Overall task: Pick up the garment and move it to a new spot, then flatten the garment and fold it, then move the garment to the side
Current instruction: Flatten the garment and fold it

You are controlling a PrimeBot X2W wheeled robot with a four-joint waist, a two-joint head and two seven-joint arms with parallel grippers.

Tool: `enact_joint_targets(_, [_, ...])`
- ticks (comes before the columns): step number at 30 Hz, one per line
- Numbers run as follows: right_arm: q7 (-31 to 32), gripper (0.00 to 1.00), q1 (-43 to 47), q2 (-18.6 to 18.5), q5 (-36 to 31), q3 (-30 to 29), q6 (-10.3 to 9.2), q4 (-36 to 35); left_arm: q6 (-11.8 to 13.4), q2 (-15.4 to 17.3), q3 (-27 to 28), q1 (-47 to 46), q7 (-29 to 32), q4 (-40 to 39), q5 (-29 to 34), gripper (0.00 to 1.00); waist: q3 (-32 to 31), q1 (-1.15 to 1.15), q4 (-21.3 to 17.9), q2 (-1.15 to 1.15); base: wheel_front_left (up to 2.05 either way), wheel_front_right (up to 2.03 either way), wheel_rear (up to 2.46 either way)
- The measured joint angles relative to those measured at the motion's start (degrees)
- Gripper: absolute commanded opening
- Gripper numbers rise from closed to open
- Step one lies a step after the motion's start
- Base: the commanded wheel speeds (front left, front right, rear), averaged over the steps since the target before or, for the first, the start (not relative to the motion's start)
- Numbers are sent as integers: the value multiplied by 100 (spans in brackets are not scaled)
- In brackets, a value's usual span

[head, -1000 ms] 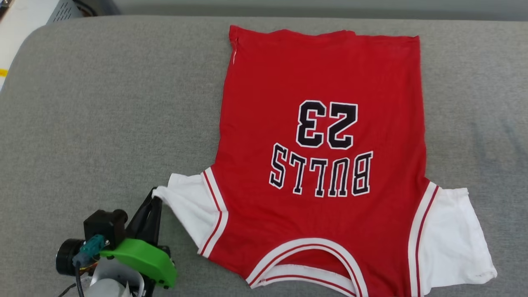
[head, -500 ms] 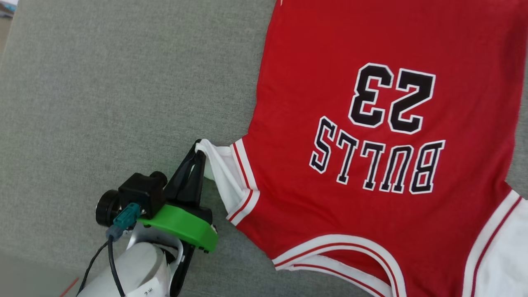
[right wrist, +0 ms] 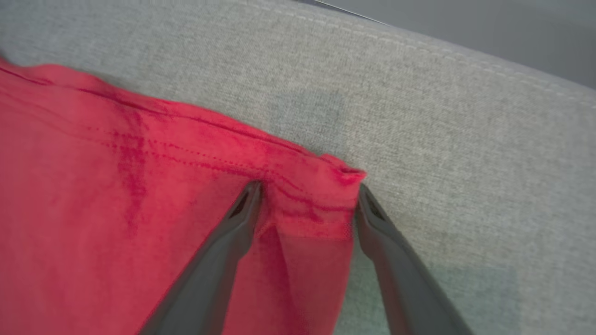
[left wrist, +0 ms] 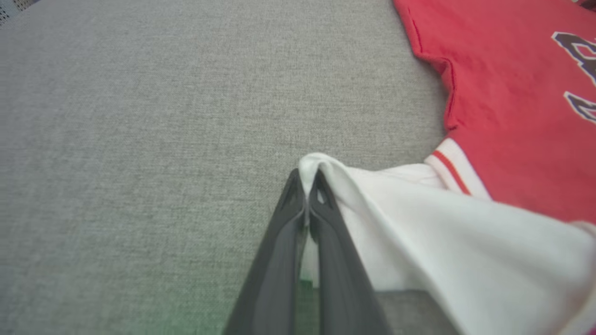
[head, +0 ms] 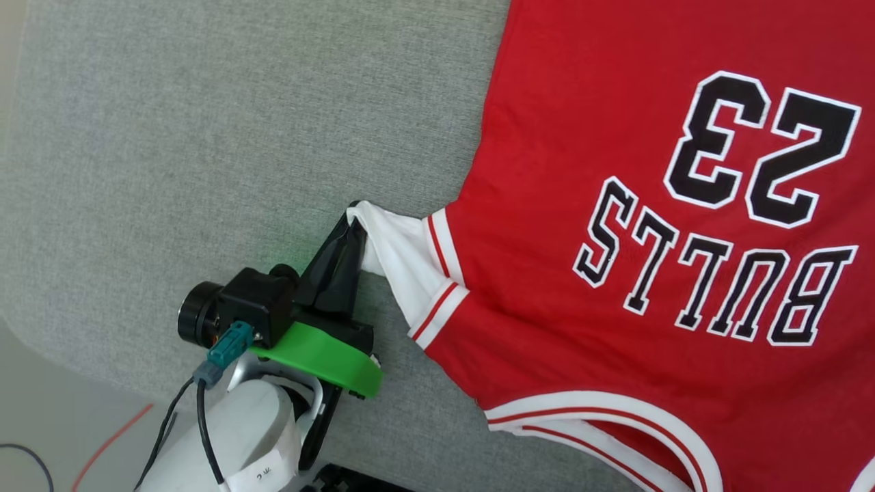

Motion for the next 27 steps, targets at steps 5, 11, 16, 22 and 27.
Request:
enact_joint_targets(5, [-379, 0, 102, -62, 32, -22, -1, -42, -89, -29, 86, 7, 0, 140, 41, 0, -77, 0, 17, 0, 0, 0, 0])
enact_joint_targets(11, [-926, 0, 337, -8, 264, 197, -1, -116, -92, 37, 233, 223, 3, 371, 70, 0, -397, 0, -83, 0, 0, 0, 0])
enact_joint_targets(16, [-1200, 0, 720, -338, 698, 704, -1, -628, -32, 199, 356, 549, 5, 404, 40, 0, -818, 0, -304, 0, 0, 0, 0])
enact_joint_targets(22, [-1534, 0, 1757, -1155, 1303, 1167, -1, -1412, 49, 354, 478, 939, 11, 453, -71, 0, -1388, 0, -616, 0, 0, 0, 0])
enact_joint_targets(27, [-1961, 0, 3350, -1806, 1806, 1591, -1, -2402, 162, 502, 622, 1454, 11, 510, -304, 0, -2008, -1, -1041, 0, 0, 0, 0])
